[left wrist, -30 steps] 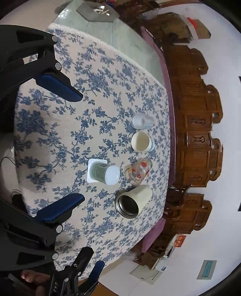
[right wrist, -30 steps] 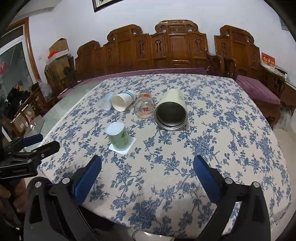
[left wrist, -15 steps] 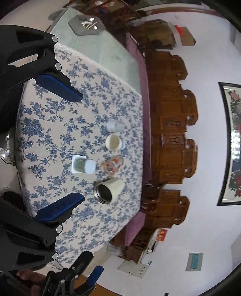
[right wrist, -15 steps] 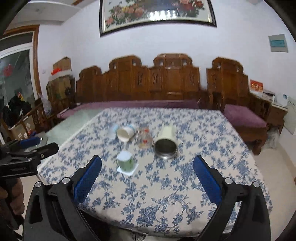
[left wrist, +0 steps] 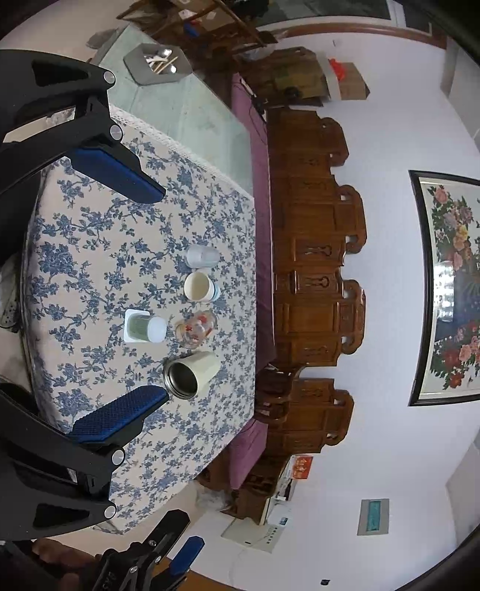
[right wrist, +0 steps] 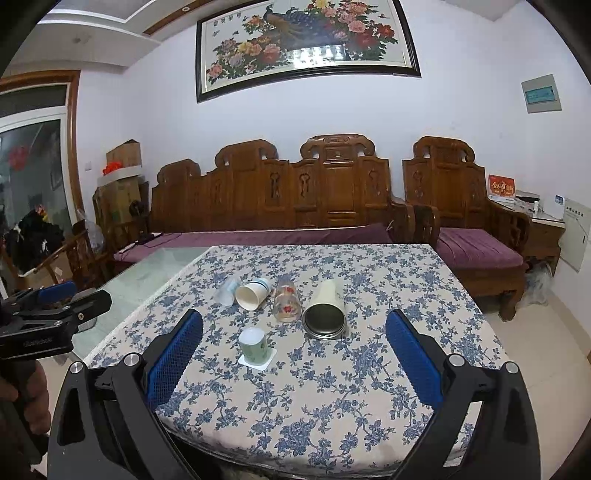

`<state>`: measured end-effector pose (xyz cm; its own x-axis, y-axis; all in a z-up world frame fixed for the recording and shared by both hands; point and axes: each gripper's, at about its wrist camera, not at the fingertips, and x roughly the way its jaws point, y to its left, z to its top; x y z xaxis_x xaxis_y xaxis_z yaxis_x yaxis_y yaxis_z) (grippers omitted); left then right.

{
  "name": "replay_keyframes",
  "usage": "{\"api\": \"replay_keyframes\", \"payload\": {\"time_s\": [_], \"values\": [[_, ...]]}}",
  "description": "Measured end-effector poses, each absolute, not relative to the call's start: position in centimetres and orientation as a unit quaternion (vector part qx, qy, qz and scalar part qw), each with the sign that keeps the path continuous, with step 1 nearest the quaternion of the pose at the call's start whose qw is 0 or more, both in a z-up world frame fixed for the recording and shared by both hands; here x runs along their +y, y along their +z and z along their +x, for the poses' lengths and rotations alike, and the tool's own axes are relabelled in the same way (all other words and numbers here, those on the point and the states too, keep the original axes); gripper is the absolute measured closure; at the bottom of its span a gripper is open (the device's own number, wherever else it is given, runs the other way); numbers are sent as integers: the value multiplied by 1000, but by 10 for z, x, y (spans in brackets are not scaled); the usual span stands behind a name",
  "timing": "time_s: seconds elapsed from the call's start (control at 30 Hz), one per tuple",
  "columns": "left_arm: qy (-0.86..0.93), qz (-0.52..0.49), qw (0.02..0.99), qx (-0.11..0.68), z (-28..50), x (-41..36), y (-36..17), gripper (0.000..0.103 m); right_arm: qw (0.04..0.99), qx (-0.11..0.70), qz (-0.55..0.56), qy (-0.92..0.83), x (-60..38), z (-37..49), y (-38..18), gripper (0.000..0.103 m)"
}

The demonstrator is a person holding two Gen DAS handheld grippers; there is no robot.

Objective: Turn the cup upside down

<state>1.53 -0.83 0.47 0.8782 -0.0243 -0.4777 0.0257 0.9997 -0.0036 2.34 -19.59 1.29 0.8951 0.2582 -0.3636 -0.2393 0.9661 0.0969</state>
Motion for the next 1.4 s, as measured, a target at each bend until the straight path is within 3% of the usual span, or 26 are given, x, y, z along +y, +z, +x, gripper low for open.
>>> {"api": "replay_keyframes", "payload": {"time_s": [1.4], "values": [[-8, 0, 970, 243, 10, -9, 2, 8, 973, 188, 23, 133, -187, 25, 7, 3]]}}
